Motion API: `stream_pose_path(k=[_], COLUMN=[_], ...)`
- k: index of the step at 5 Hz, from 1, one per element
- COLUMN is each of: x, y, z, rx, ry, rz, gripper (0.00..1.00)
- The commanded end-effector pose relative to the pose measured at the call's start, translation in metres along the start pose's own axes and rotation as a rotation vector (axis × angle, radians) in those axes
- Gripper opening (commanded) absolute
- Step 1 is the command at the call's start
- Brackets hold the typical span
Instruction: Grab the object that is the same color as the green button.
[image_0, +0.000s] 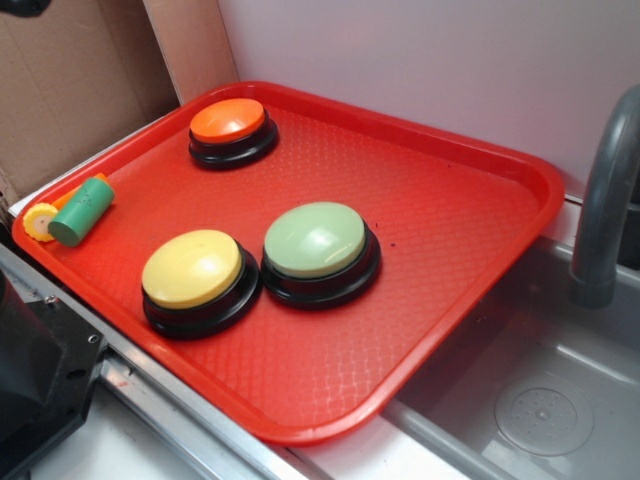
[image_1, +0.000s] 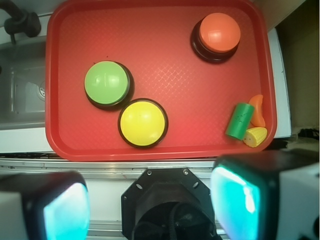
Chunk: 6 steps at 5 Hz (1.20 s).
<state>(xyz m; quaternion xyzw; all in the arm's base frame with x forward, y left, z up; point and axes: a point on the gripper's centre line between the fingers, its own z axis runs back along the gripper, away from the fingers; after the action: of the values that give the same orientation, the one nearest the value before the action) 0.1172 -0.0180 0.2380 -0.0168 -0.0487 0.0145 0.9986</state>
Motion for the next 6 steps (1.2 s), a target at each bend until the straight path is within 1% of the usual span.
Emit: stream_pose_path(k=[1,2,3,4,5,6], x=[0.0,0.017,0.022,0.018,0.016,0.017], y=[0.0,0.035,0.068,0.104,0.13,0.146], z=[0.0,-0.022,-0.044,-0.069,-0.101,-0.123], rx=[0.0,0.006,-0.007,0.017,0.046,0.092], ry=[0.0,-0.002,-0.025,-0.038,-0.037,-0.055], rz=[0.0,0.149,0.27,0.405,0.461,0.483], gripper=[1.0,1.0,1.0,1.0,1.0,1.0])
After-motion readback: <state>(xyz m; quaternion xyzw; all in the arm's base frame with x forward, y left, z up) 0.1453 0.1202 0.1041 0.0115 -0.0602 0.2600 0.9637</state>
